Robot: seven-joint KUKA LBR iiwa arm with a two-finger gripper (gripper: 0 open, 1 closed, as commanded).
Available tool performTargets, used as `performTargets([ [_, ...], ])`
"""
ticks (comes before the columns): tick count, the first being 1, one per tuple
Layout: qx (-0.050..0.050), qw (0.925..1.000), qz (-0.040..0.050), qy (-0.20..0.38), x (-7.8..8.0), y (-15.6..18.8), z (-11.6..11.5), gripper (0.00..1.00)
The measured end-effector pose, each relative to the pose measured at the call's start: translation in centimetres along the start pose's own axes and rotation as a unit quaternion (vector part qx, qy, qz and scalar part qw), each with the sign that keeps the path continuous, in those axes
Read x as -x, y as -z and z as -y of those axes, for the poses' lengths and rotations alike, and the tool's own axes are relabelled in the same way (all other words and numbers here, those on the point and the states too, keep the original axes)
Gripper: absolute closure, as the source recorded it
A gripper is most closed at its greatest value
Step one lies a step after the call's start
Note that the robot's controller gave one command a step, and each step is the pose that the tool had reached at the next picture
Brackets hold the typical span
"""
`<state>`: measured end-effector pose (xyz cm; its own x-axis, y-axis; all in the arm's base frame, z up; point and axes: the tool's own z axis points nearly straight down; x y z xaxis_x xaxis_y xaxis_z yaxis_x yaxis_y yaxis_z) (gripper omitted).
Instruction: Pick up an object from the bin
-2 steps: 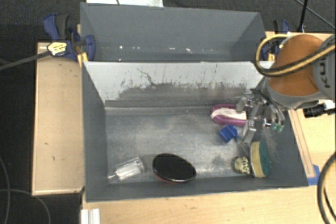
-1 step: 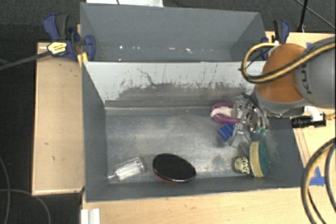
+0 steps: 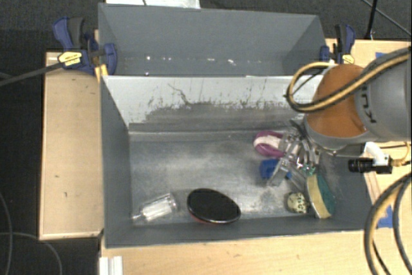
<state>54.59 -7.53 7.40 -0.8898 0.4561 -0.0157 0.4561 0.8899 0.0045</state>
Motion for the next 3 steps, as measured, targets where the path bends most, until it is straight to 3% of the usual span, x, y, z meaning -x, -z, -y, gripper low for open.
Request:
performTargets([
  [1,0.001,1.0,0.0054,0.002,0.4,0.4,0.0,1.0],
  [2,-0.001,1.0,-0.0053,0.005,0.5,2.6,-0.1,1.0],
  [3,-0.002,0.9999,-0.0065,0.009,0.6,5.0,-0.1,1.0],
])
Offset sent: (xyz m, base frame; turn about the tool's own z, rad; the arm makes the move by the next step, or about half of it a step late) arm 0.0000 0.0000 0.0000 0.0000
